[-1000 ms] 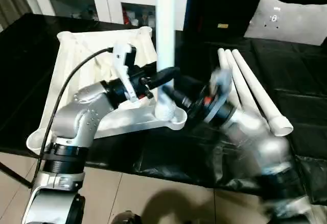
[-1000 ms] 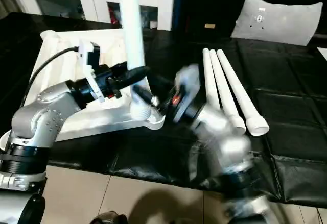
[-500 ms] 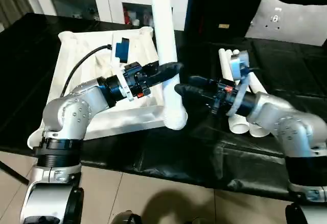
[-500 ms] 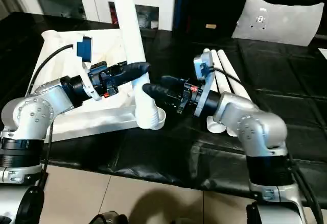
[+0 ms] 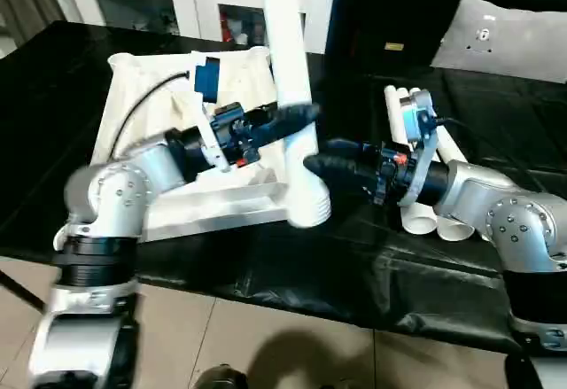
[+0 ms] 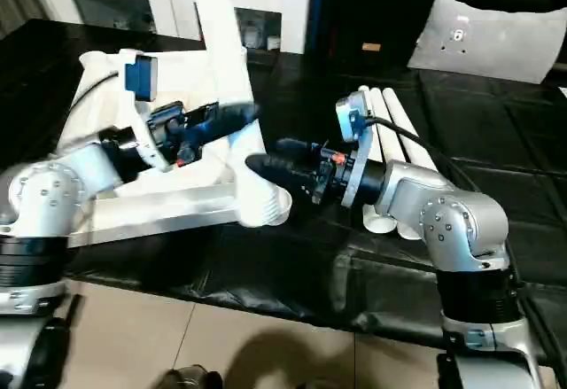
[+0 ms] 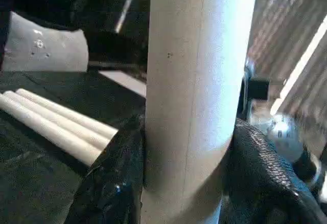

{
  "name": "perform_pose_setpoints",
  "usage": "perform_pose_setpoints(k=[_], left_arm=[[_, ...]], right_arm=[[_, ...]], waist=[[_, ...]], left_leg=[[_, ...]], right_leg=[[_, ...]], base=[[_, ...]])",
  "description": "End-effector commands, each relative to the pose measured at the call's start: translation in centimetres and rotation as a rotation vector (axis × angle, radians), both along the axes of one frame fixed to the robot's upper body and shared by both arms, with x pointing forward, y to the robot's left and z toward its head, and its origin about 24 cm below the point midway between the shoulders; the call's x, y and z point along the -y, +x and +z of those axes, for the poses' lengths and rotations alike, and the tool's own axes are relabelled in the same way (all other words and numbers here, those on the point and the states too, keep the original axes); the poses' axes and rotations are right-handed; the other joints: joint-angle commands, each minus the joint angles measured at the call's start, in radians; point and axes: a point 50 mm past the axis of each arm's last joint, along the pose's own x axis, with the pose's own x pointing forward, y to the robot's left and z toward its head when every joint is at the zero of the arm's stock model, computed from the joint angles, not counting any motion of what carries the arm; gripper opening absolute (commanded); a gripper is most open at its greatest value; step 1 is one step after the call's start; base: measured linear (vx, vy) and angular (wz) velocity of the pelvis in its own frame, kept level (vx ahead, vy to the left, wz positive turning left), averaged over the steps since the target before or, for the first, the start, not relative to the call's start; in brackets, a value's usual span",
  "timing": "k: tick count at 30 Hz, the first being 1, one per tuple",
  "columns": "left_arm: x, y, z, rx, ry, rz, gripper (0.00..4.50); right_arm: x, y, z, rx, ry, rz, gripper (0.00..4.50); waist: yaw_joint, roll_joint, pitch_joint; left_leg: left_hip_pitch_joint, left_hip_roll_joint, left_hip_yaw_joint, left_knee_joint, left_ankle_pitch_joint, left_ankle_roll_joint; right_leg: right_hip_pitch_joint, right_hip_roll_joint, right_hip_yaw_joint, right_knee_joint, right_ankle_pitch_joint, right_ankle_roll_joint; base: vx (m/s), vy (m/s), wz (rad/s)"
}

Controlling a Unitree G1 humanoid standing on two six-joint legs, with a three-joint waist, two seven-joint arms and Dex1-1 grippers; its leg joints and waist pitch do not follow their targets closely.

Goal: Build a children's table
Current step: Pick table leg

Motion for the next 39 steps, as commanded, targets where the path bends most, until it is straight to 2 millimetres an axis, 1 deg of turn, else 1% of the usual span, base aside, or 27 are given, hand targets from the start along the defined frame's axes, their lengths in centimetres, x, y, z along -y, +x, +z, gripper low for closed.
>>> perform_pose_setpoints(k=[1,3,7,8,9,10,11,12,13,14,16,19,21,22,23,24,29,31,32,33,35,38,39], left_arm=[[0.6,-0.5,0.4,0.058,0.03,-0.04,1.89],[1.0,-0.7,0.4,0.092,0.068,-0.068,1.89],[1.5,-0.9,0.3,0.126,0.09,-0.096,1.89],[1.7,-1.1,0.4,0.136,0.087,-0.115,1.89],[1.7,-1.2,0.4,0.142,0.086,-0.124,1.89],[1.7,-1.2,0.4,0.142,0.086,-0.124,1.89],[1.8,-1.2,0.5,0.151,0.088,-0.133,1.89],[1.9,-1.3,0.4,0.163,0.096,-0.14,1.89],[2.0,-1.3,0.4,0.171,0.103,-0.145,1.89],[2.0,-1.4,0.4,0.175,0.106,-0.147,1.89],[2.1,-1.4,0.3,0.182,0.11,-0.149,1.89],[2.3,-1.4,0.3,0.186,0.108,-0.155,1.89],[2.4,-1.5,0.2,0.187,0.113,-0.162,1.89],[2.4,-1.5,0.1,0.188,0.115,-0.163,1.89],[2.4,-1.5,0.1,0.188,0.116,-0.163,1.89],[2.5,-1.5,0.0,0.188,0.117,-0.163,1.89],[2.6,-1.3,0.0,0.197,0.116,-0.153,1.89],[2.7,-1.3,0.0,0.197,0.111,-0.154,1.89],[2.7,-1.3,0.1,0.198,0.11,-0.156,1.89],[2.7,-1.3,0.1,0.199,0.11,-0.156,1.89],[2.8,-1.3,0.1,0.2,0.11,-0.156,1.87],[2.8,-1.3,0.1,0.202,0.11,-0.155,1.87],[2.8,-1.3,0.1,0.202,0.11,-0.155,1.87]], right_arm=[[-0.2,-0.1,0.2,0.051,-0.035,0.027,3.75],[-0.4,-0.1,-0.2,0.088,-0.084,0.058,3.75],[-0.6,0.0,-0.7,0.116,-0.121,0.098,3.75],[-0.7,0.0,-0.8,0.118,-0.128,0.11,3.75],[-0.8,0.1,-0.9,0.117,-0.128,0.116,3.75],[-0.8,0.1,-0.9,0.117,-0.128,0.116,3.79],[-0.8,0.1,-1.0,0.116,-0.123,0.124,3.79],[-0.8,0.2,-1.0,0.114,-0.117,0.131,3.61],[-0.9,0.2,-1.1,0.114,-0.113,0.138,3.61],[-0.9,0.2,-1.1,0.114,-0.112,0.141,3.38],[-0.8,0.2,-1.4,0.105,-0.11,0.158,3.32],[-0.8,0.2,-1.6,0.092,-0.102,0.169,2.95],[-0.9,0.1,-1.5,0.087,-0.09,0.18,2.78],[-1.0,0.1,-1.5,0.085,-0.085,0.187,2.78],[-1.1,0.0,-1.4,0.083,-0.079,0.195,2.64],[-1.1,0.0,-1.4,0.082,-0.074,0.201,2.64],[-1.3,-0.2,-1.5,0.078,-0.061,0.228,2.1],[-1.4,-0.3,-1.6,0.075,-0.065,0.236,2.03],[-1.4,-0.4,-1.7,0.073,-0.069,0.239,2.0],[-1.4,-0.4,-1.8,0.072,-0.074,0.242,2.0],[-1.4,-0.4,-1.9,0.071,-0.081,0.245,1.96],[-1.4,-0.4,-1.9,0.073,-0.087,0.243,1.95],[-1.5,-0.4,-1.9,0.075,-0.088,0.243,1.94]], waist=[[0.0,-0.003,-0.081],[0.0,-0.006,-0.082],[-0.002,-0.005,-0.082],[-0.001,-0.011,-0.083],[-0.002,-0.008,-0.082],[-0.002,-0.009,-0.083],[-0.003,-0.012,-0.083],[-0.002,-0.011,-0.082],[-0.002,-0.011,-0.083],[-0.003,-0.012,-0.083],[-0.003,-0.012,-0.083],[-0.003,-0.013,-0.084],[-0.004,-0.012,-0.082],[-0.004,-0.012,-0.082],[-0.003,-0.012,-0.082],[-0.002,-0.012,-0.082],[-0.002,-0.012,-0.083],[-0.002,-0.012,-0.083],[-0.002,-0.013,-0.083],[-0.001,-0.011,-0.083],[-0.001,-0.013,-0.083],[-0.002,-0.011,-0.083],[-0.002,-0.012,-0.083]], left_leg=[[0.022,0.087,-0.021,-0.068,-0.083,0.017],[0.019,0.086,-0.021,-0.067,-0.082,0.018],[0.018,0.084,-0.02,-0.065,-0.077,0.026],[0.018,0.083,-0.019,-0.063,-0.074,0.033],[0.017,0.084,-0.019,-0.063,-0.071,0.034],[0.018,0.084,-0.019,-0.064,-0.071,0.035],[0.018,0.085,-0.02,-0.064,-0.069,0.041],[0.018,0.085,-0.019,-0.063,-0.071,0.045],[0.018,0.084,-0.019,-0.062,-0.072,0.047],[0.018,0.084,-0.019,-0.062,-0.069,0.048],[0.017,0.084,-0.019,-0.062,-0.07,0.053],[0.017,0.085,-0.019,-0.061,-0.067,0.055],[0.018,0.085,-0.019,-0.061,-0.077,0.055],[0.018,0.084,-0.019,-0.061,-0.079,0.054],[0.018,0.085,-0.019,-0.061,-0.084,0.051],[0.019,0.085,-0.019,-0.062,-0.086,0.049],[0.018,0.085,-0.02,-0.062,-0.081,0.046],[0.018,0.085,-0.02,-0.061,-0.078,0.048],[0.018,0.085,-0.019,-0.061,-0.08,0.049],[0.017,0.084,-0.019,-0.061,-0.076,0.05],[0.017,0.084,-0.019,-0.06,-0.076,0.05],[0.018,0.084,-0.02,-0.06,-0.081,0.05],[0.018,0.084,-0.02,-0.061,-0.082,0.048]], right_leg=[[0.049,-0.095,0.05,-0.073,-0.055,-0.228],[0.051,-0.096,0.05,-0.072,-0.052,-0.23],[0.052,-0.097,0.051,-0.073,-0.049,-0.235],[0.053,-0.098,0.051,-0.072,-0.047,-0.24],[0.051,-0.097,0.05,-0.073,-0.049,-0.245],[0.051,-0.096,0.049,-0.07,-0.044,-0.248],[0.052,-0.095,0.049,-0.069,-0.033,-0.253],[0.052,-0.096,0.049,-0.07,-0.037,-0.254],[0.052,-0.097,0.049,-0.071,-0.041,-0.255],[0.052,-0.096,0.049,-0.07,-0.039,-0.255],[0.052,-0.095,0.049,-0.07,-0.043,-0.252],[0.052,-0.096,0.048,-0.069,-0.036,-0.257],[0.05,-0.095,0.048,-0.071,-0.049,-0.257],[0.051,-0.095,0.049,-0.071,-0.055,-0.256],[0.051,-0.096,0.049,-0.072,-0.067,-0.254],[0.05,-0.096,0.049,-0.072,-0.074,-0.253],[0.051,-0.095,0.049,-0.07,-0.069,-0.251],[0.05,-0.095,0.048,-0.07,-0.062,-0.254],[0.05,-0.095,0.048,-0.071,-0.061,-0.254],[0.05,-0.095,0.048,-0.069,-0.056,-0.255],[0.051,-0.096,0.048,-0.07,-0.059,-0.254],[0.05,-0.095,0.048,-0.071,-0.064,-0.254],[0.051,-0.095,0.048,-0.071,-0.067,-0.253]], base=[[0.0,0.0,0.0],[0.0,0.0,0.0],[0.0,0.0,0.0],[0.0,0.0,0.0],[0.0,0.0,0.0],[0.0,0.0,0.0],[0.0,0.0,0.0],[0.0,0.0,0.0],[0.0,0.0,0.0],[0.0,0.0,0.0],[0.0,0.0,0.0],[0.0,0.0,0.0],[0.0,0.0,0.0],[0.0,0.0,0.0],[0.0,0.0,0.0],[0.0,0.0,0.0],[0.0,0.0,0.0],[0.0,0.0,0.0],[0.0,0.0,0.0],[0.0,0.0,0.0],[0.0,0.0,0.0],[0.0,0.0,0.0],[0.0,0.0,0.0]])
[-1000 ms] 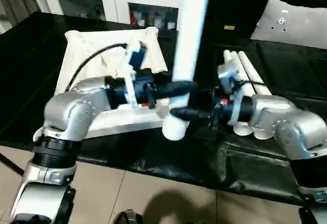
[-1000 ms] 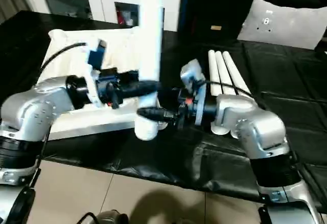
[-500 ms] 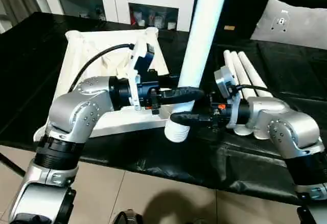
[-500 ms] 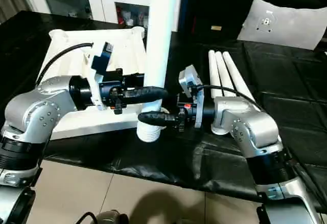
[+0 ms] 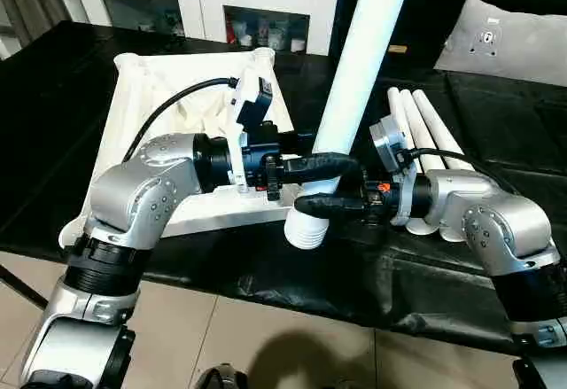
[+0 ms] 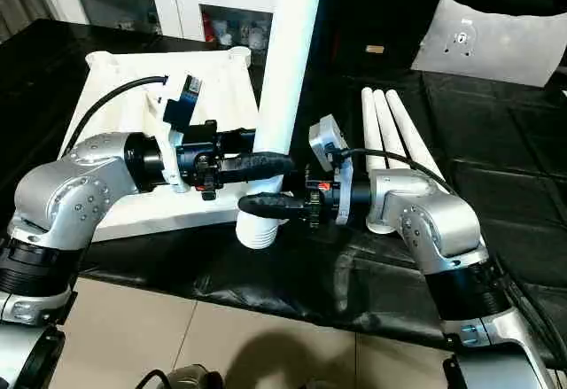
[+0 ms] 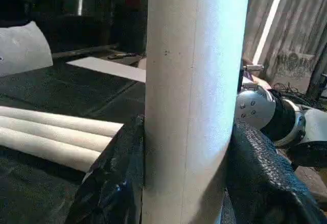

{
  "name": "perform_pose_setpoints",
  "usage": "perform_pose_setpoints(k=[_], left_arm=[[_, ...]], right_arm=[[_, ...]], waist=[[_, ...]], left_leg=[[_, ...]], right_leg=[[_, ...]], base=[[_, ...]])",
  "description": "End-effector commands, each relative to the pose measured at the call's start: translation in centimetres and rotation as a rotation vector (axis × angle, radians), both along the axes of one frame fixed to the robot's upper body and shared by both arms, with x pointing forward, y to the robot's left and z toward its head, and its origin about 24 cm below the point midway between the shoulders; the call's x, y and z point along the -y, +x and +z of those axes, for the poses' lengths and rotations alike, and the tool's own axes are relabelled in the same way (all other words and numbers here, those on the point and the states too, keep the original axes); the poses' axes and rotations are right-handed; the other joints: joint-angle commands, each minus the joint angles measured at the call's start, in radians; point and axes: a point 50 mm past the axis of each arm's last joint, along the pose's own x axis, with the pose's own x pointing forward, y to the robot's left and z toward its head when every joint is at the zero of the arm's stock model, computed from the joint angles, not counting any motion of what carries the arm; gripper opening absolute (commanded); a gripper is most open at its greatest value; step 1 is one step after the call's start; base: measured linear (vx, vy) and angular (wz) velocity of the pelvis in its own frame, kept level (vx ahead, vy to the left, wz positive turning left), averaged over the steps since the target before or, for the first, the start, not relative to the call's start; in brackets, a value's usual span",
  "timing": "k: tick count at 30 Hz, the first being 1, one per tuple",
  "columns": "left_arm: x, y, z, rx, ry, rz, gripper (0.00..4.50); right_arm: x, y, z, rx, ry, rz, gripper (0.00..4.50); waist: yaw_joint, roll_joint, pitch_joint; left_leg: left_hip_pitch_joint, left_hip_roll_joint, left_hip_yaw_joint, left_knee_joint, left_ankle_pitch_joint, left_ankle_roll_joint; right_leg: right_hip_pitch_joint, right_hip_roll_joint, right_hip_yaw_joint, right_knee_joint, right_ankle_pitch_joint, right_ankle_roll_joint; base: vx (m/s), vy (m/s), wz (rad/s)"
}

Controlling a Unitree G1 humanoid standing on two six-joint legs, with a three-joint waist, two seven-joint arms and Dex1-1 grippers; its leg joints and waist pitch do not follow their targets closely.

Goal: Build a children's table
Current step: Pick table leg

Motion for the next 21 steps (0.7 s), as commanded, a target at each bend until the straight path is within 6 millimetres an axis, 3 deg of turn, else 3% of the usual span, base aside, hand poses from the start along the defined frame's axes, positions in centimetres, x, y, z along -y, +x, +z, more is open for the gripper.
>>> perform_pose_setpoints(k=[1,2,3,8,16,21], left_arm=[[0.36,-0.1,0.39,0.036,0.002,-0.011,1.87],[0.39,-0.06,0.44,0.036,0.001,-0.011,1.87],[0.39,-0.05,0.44,0.036,0.001,-0.011,1.87],[0.43,-0.06,0.45,0.033,0.003,-0.017,1.87],[0.44,-0.08,0.39,0.031,0.007,-0.022,1.87],[0.44,-0.08,0.4,0.03,0.008,-0.028,1.87]], right_arm=[[-0.52,-0.34,0.02,0.004,-0.013,0.041,1.94],[-0.58,-0.26,-0.01,0.003,-0.017,0.036,1.94],[-0.59,-0.24,-0.03,-0.002,-0.016,0.036,2.5],[-0.6,-0.14,0.03,-0.012,-0.01,0.034,2.96],[-0.65,-0.35,0.11,-0.023,-0.001,0.052,3.06],[-0.76,-0.22,0.04,-0.029,0.002,0.044,2.68]], waist=[[0.0,-0.011,-0.083],[0.0,-0.011,-0.083],[0.0,-0.009,-0.083],[0.0,-0.01,-0.084],[0.0,-0.01,-0.083],[0.0,-0.009,-0.083]], left_leg=[[0.017,0.084,-0.02,-0.064,-0.084,0.046],[0.018,0.084,-0.02,-0.064,-0.083,0.046],[0.018,0.084,-0.02,-0.064,-0.082,0.047],[0.018,0.085,-0.021,-0.064,-0.08,0.048],[0.018,0.084,-0.02,-0.064,-0.083,0.047],[0.018,0.085,-0.021,-0.064,-0.081,0.046]], right_leg=[[0.051,-0.094,0.048,-0.075,-0.068,-0.253],[0.05,-0.094,0.048,-0.074,-0.064,-0.254],[0.05,-0.095,0.048,-0.075,-0.06,-0.256],[0.051,-0.095,0.048,-0.073,-0.055,-0.258],[0.051,-0.095,0.048,-0.074,-0.057,-0.259],[0.051,-0.095,0.048,-0.073,-0.052,-0.26]], base=[[0.0,0.0,0.0],[0.0,0.0,0.0],[0.0,0.0,0.0],[0.0,0.0,0.0],[0.0,0.0,0.0],[0.0,0.0,0.0]])
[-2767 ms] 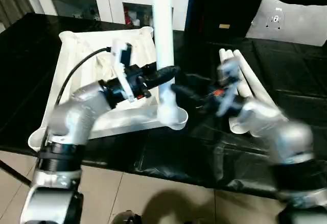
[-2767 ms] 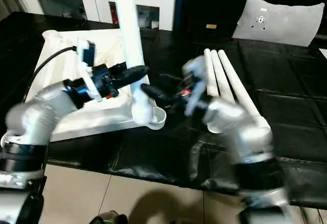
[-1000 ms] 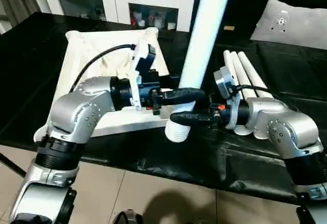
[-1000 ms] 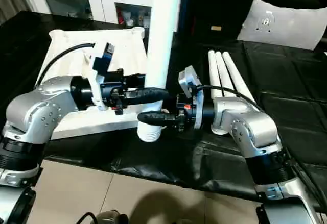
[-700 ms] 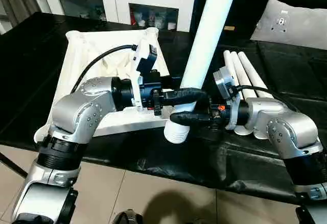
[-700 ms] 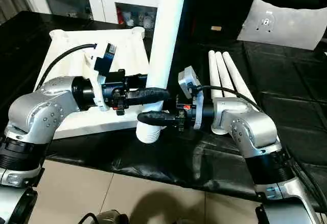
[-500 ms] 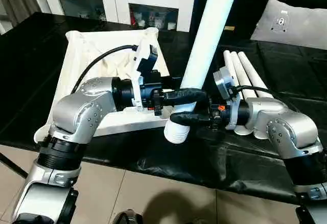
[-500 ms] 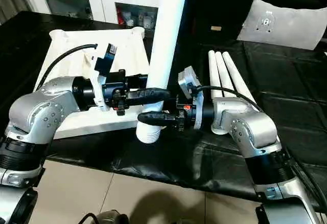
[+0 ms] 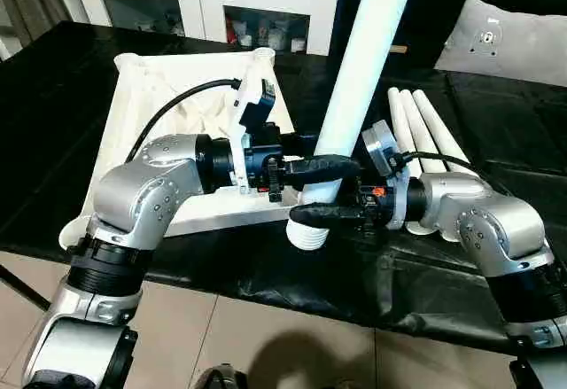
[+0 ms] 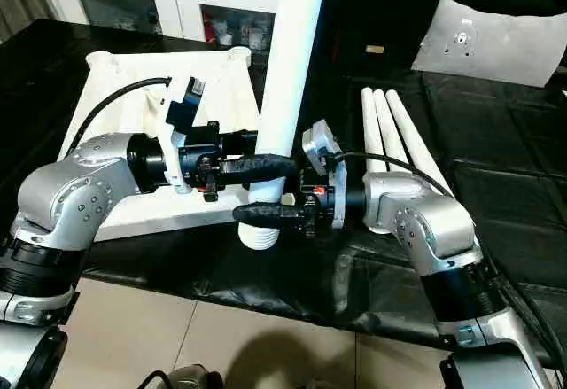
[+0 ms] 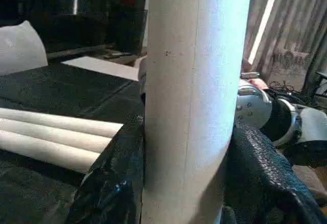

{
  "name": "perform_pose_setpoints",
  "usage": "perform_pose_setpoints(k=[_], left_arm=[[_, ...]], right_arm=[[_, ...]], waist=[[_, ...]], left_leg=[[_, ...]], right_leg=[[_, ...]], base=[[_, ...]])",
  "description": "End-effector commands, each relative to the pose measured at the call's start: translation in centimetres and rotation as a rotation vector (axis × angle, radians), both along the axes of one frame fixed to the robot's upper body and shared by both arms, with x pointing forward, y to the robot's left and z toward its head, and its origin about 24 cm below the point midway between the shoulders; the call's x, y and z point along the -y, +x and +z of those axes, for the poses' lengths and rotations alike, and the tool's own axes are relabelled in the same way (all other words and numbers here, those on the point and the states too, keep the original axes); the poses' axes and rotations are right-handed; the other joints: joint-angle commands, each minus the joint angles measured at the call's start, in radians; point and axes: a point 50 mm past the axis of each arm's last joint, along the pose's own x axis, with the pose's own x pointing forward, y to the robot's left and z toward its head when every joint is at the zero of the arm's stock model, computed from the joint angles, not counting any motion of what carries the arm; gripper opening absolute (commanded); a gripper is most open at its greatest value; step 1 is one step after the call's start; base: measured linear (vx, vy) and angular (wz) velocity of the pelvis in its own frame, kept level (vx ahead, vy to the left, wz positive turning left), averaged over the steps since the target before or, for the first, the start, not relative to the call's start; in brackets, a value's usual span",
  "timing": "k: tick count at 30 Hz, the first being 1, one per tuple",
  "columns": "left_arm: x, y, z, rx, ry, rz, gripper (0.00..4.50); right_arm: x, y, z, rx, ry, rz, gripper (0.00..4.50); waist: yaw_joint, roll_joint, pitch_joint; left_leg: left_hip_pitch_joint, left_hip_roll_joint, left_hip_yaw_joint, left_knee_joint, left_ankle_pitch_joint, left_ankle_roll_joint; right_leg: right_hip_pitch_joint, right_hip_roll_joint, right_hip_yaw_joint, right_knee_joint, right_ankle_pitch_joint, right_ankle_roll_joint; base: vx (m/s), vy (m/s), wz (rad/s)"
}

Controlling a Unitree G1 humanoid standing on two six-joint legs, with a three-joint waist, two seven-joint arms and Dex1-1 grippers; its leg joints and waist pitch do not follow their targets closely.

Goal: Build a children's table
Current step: Pick table leg

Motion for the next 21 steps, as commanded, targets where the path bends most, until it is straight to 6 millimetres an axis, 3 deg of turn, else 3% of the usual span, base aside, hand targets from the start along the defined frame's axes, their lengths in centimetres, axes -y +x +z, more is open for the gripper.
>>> perform_pose_setpoints(k=[1,6,19,21], left_arm=[[0.25,0.01,0.46,0.028,0.007,-0.008,1.87],[0.12,-0.12,0.33,0.026,0.015,-0.015,1.87],[0.47,0.09,0.56,0.038,-0.003,0.029,1.87],[0.65,-0.27,0.54,0.035,0.004,0.001,2.43]], right_arm=[[-0.27,-0.01,0.5,0.012,0.013,0.021,2.55],[-0.3,0.01,0.49,0.015,0.013,0.019,2.08],[-0.43,-0.14,0.05,-0.005,0.002,0.007,2.0],[-0.49,-0.15,-0.05,-0.005,-0.001,0.001,1.99]], waist=[[0.0,-0.009,-0.084],[0.001,-0.007,-0.085],[0.0,-0.007,-0.084],[0.001,-0.008,-0.085]], left_leg=[[0.018,0.085,-0.021,-0.064,-0.082,0.046],[0.018,0.085,-0.021,-0.064,-0.08,0.045],[0.019,0.085,-0.021,-0.064,-0.084,0.042],[0.018,0.085,-0.021,-0.063,-0.081,0.044]], right_leg=[[0.05,-0.095,0.048,-0.073,-0.052,-0.26],[0.051,-0.095,0.048,-0.072,-0.044,-0.262],[0.052,-0.095,0.048,-0.072,-0.037,-0.266],[0.052,-0.096,0.048,-0.071,-0.034,-0.267]], base=[[0.0,0.0,0.0],[0.0,0.0,0.0],[0.0,0.0,0.0],[0.0,0.0,0.0]])
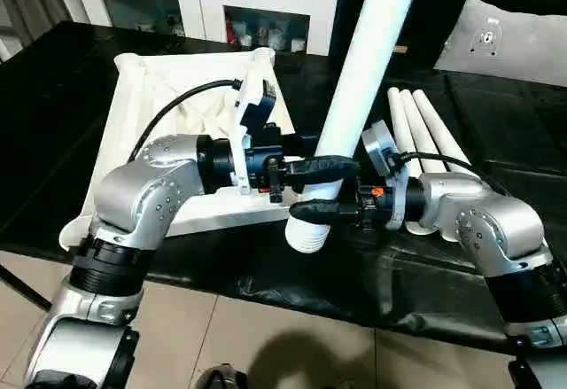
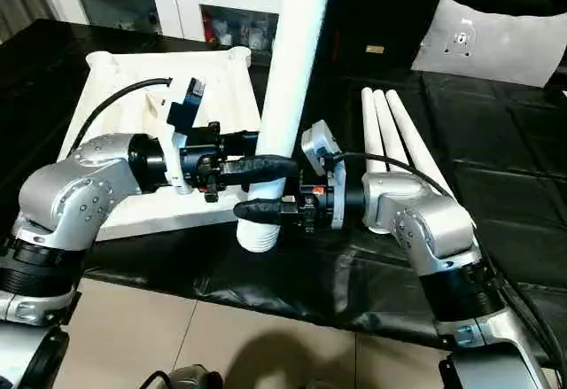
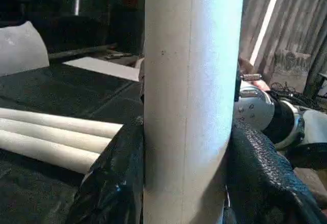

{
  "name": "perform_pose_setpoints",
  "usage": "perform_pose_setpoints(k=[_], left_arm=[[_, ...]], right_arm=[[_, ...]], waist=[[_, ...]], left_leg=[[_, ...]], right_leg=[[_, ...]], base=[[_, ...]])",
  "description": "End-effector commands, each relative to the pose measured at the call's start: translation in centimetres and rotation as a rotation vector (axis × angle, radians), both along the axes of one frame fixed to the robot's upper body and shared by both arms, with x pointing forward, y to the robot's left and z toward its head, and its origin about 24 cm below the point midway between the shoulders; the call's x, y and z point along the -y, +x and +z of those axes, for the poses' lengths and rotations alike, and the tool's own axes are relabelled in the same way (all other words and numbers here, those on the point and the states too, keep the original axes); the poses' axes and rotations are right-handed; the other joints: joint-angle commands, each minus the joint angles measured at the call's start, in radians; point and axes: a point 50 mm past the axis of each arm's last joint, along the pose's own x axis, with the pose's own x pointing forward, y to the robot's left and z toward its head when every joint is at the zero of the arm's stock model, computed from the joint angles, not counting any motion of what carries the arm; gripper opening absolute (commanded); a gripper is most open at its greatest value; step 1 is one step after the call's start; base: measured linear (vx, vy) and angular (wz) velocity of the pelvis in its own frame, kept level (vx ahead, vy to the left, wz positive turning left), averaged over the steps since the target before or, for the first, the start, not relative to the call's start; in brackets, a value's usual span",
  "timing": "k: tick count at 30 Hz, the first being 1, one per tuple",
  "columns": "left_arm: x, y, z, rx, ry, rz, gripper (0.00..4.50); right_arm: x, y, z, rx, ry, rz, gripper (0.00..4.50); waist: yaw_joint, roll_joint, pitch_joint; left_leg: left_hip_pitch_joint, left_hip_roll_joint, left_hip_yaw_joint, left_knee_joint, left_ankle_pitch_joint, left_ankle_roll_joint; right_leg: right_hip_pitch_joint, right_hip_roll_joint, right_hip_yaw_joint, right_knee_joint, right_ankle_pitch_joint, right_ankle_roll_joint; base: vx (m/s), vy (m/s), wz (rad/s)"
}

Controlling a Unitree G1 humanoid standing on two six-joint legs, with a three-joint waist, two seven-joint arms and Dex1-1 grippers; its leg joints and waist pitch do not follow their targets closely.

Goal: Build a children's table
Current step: Pick table leg

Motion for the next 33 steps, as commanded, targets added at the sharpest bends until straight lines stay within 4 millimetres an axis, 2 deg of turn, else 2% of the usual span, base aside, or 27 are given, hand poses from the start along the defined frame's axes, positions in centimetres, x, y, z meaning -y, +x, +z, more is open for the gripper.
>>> perform_pose_setpoints(k=[1,2,3,6,9,11,18,19,21,22,25,29,31,33], left_arm=[[0.6,-0.5,0.6,0.04,0.01,-0.023,2.57],[0.7,-0.6,0.5,0.04,0.02,-0.031,2.57],[0.8,-0.7,0.4,0.04,0.028,-0.032,2.6],[1.3,-0.6,0.0,0.049,0.06,-0.013,2.98],[1.5,-0.1,-0.4,0.074,0.108,0.046,3.08],[1.5,-0.1,-0.3,0.075,0.1,0.051,3.35],[1.3,-1.0,1.6,0.014,-0.156,-0.016,3.94],[1.3,-1.0,1.6,0.014,-0.156,-0.016,4.01],[1.0,-1.5,1.9,-0.025,-0.289,-0.061,4.15],[1.0,-1.6,1.9,-0.034,-0.313,-0.065,4.35],[0.9,-1.7,2.1,-0.05,-0.379,-0.076,4.48],[0.4,-1.1,2.6,-0.075,-0.512,0.024,4.5],[0.1,-0.9,2.6,-0.081,-0.535,0.057,4.5],[-0.6,-0.3,2.4,-0.077,-0.53,0.162,4.5]], right_arm=[[-0.5,-0.2,-0.1,-0.008,0.002,0.007,1.99],[-0.5,-0.2,-0.1,-0.008,0.004,0.002,1.99],[-0.5,-0.2,-0.1,-0.008,0.006,0.0,1.99],[-0.6,0.0,-0.1,-0.007,0.015,-0.02,1.94],[-0.7,0.2,-0.1,-0.004,0.018,-0.044,1.92],[-0.7,0.3,0.0,-0.002,0.028,-0.059,1.91],[-0.6,0.2,-0.2,-0.017,0.08,-0.107,1.91],[-0.6,0.2,-0.2,-0.017,0.08,-0.107,1.91],[-0.4,0.0,-0.2,-0.035,0.122,-0.128,1.91],[-0.4,-0.1,-0.2,-0.037,0.128,-0.131,1.91],[-0.3,-0.2,-0.2,-0.04,0.141,-0.14,1.91],[-0.3,-0.3,-0.2,-0.031,0.186,-0.203,1.91],[-0.3,-0.2,-0.1,-0.022,0.201,-0.23,1.91],[-0.2,0.0,-0.1,-0.005,0.22,-0.329,1.91]], waist=[[0.001,-0.007,-0.085],[0.002,-0.001,-0.085],[0.0,-0.004,-0.084],[0.0,-0.001,-0.085],[0.001,-0.002,-0.085],[0.001,-0.001,-0.085],[0.003,-0.001,-0.086],[0.003,-0.001,-0.086],[0.003,0.006,-0.085],[0.003,0.004,-0.085],[0.001,0.003,-0.085],[0.001,0.008,-0.083],[0.001,0.005,-0.082],[-0.003,0.009,-0.081]], left_leg=[[0.018,0.084,-0.021,-0.063,-0.079,0.045],[0.017,0.084,-0.023,-0.063,-0.079,0.045],[0.019,0.086,-0.023,-0.065,-0.086,0.046],[0.019,0.087,-0.024,-0.065,-0.086,0.039],[0.019,0.086,-0.023,-0.065,-0.088,0.036],[0.019,0.087,-0.024,-0.066,-0.09,0.034],[0.017,0.084,-0.022,-0.063,-0.087,0.031],[0.017,0.084,-0.022,-0.063,-0.087,0.031],[0.017,0.085,-0.023,-0.064,-0.101,0.034],[0.018,0.085,-0.023,-0.064,-0.107,0.034],[0.018,0.086,-0.025,-0.066,-0.113,0.033],[0.019,0.087,-0.025,-0.067,-0.137,0.017],[0.02,0.088,-0.025,-0.069,-0.148,0.009],[0.02,0.087,-0.027,-0.071,-0.165,0.002]], right_leg=[[0.052,-0.096,0.048,-0.072,-0.034,-0.267],[0.052,-0.096,0.048,-0.071,-0.034,-0.266],[0.05,-0.094,0.048,-0.072,-0.037,-0.264],[0.051,-0.095,0.048,-0.071,-0.026,-0.267],[0.053,-0.096,0.049,-0.073,-0.03,-0.262],[0.052,-0.096,0.049,-0.073,-0.035,-0.257],[0.054,-0.096,0.047,-0.07,-0.007,-0.282],[0.054,-0.096,0.047,-0.07,-0.007,-0.282],[0.053,-0.096,0.047,-0.072,-0.019,-0.281],[0.053,-0.096,0.048,-0.073,-0.023,-0.281],[0.052,-0.093,0.046,-0.073,-0.031,-0.276],[0.052,-0.095,0.048,-0.079,-0.062,-0.27],[0.053,-0.096,0.048,-0.081,-0.068,-0.268],[0.049,-0.093,0.049,-0.083,-0.089,-0.251]], base=[[0.0,0.0,0.0],[0.0,0.0,0.0],[0.0,0.0,0.0],[0.0,0.0,0.0],[0.0,0.0,0.0],[0.0,0.0,0.0],[0.0,0.0,0.0],[0.0,0.0,0.0],[0.0,0.0,0.0],[0.0,0.0,0.0],[0.0,0.0,0.0],[0.0,0.0,0.0],[0.0,0.0,0.0],[0.0,0.0,0.0]])
